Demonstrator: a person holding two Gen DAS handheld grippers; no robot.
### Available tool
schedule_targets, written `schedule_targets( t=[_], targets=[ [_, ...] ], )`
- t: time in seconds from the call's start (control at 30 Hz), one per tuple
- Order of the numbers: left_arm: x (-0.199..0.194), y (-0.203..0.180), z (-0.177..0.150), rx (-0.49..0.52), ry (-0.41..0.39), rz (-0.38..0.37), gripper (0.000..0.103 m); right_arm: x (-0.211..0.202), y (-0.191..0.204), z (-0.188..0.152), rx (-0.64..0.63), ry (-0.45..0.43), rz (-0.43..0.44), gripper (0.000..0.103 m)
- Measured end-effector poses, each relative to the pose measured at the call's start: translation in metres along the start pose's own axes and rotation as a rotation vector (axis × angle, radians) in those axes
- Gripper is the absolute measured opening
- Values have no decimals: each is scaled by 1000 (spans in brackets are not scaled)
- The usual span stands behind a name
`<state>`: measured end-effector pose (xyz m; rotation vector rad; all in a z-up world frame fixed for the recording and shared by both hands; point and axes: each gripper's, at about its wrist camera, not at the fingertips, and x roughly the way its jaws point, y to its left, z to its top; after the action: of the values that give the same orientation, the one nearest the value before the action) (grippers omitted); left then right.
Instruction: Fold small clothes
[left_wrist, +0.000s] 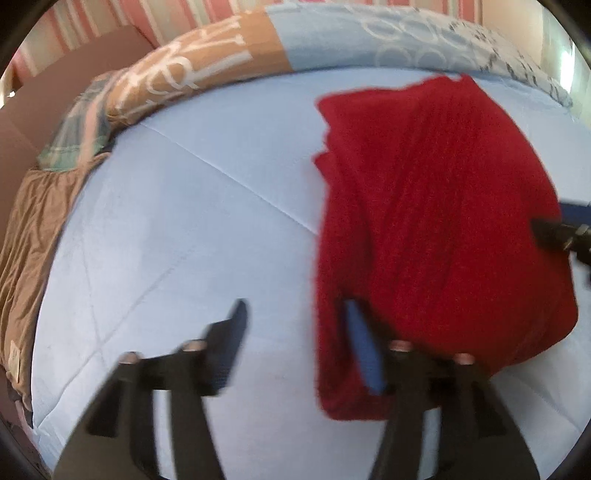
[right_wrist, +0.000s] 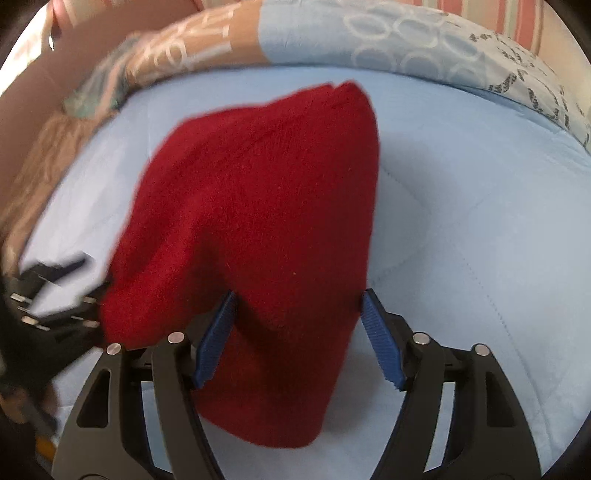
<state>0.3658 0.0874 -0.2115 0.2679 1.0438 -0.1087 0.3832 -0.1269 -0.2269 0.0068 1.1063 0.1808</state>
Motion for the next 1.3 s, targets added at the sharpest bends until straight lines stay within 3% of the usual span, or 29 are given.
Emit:
schedule_targets(
  t=[0.1, 0.2, 0.3, 0.43, 0.57, 0.73, 0.97, 1.07, 1.2, 1.3],
  targets=[
    [-5, 16, -1, -32, 3, -35, 67, 13, 8, 0, -43, 27, -52, 79],
    [-11, 19, 1, -33, -6, -59, 67, 15, 5, 0, -29, 32, -35, 80],
    [-23, 13, 2, -25, -32, -67, 67, -5, -6, 0, -2, -6, 27, 83],
    [-36, 10, 12, -16, -64, -95, 68, -36, -30, -7, 65, -69, 86, 100],
    [-43, 4, 21, -3, -89, -87, 68, -25, -54, -20, 150, 1, 174, 100],
    [-39, 6, 26, -13, -76, -79, 68, -10, -56, -33, 223, 42, 260, 100],
    [-31, 8, 27, -17, -59, -59, 68, 10, -28, -26, 144, 64, 254, 93],
    [-25, 10, 28, -37, -54, -66, 68, 22, -20, -21, 146, 75, 284, 82],
    [-13, 11, 34, -54, -34, -115, 68, 21, -14, -18, 112, 59, 258, 69],
    [-3, 7, 40, -48, -17, -209, 68, 22, -15, -20, 124, 67, 261, 68]
  ],
)
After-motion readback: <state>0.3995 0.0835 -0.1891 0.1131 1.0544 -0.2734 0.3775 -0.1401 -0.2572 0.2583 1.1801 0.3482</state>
